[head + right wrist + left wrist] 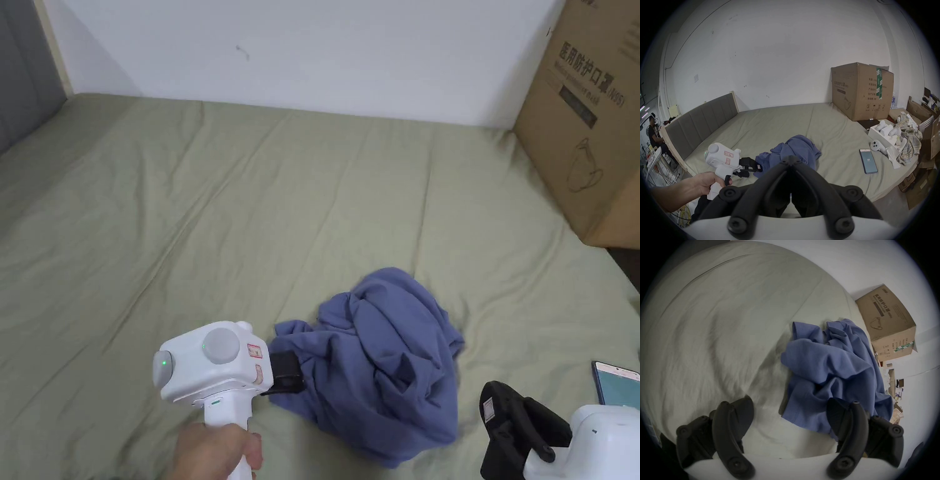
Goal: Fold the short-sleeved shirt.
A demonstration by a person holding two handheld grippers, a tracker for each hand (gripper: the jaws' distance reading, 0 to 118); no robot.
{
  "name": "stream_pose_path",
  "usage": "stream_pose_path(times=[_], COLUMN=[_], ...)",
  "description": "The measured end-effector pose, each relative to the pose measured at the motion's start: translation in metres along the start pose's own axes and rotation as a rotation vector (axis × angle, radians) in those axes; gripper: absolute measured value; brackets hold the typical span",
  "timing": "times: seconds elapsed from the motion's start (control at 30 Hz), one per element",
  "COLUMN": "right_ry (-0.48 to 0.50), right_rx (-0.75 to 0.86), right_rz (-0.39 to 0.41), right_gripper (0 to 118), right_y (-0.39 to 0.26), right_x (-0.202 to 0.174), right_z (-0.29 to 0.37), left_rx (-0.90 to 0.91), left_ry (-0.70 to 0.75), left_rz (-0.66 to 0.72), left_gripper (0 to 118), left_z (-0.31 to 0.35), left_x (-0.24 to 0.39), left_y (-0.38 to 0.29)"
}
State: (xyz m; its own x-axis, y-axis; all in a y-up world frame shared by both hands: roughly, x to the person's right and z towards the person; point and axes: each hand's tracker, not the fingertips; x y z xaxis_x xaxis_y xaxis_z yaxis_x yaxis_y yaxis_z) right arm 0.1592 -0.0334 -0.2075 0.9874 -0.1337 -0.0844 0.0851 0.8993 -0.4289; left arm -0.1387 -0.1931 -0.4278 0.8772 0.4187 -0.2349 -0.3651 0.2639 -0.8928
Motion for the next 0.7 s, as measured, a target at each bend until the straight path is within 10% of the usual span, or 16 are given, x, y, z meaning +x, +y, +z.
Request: stream_pose_path(times=[0.1, 0.23, 0.7], right_ry=[-0.012, -0.025, 0.059], right_rx=[-0.011, -0.016, -0.116], right_rz=[-0.008, -0.005, 0.019], right_gripper=[0, 0, 0], right_y=[-0.002, 0.0, 0.054], right_x=[0.003, 0.005, 0.029], right_z=[-0.005, -0.006, -0.072], left_rx=[0.009, 0.002, 0.103], left_ry=[0.077, 0.003, -0.188], left_rz=[-0.118, -0.095, -0.137], left_gripper=[35, 5, 1], left_z=[0.0, 0.003, 0.06], left_x=[0.01, 0.015, 0.005], left_y=[-0.002, -0.002, -0.009])
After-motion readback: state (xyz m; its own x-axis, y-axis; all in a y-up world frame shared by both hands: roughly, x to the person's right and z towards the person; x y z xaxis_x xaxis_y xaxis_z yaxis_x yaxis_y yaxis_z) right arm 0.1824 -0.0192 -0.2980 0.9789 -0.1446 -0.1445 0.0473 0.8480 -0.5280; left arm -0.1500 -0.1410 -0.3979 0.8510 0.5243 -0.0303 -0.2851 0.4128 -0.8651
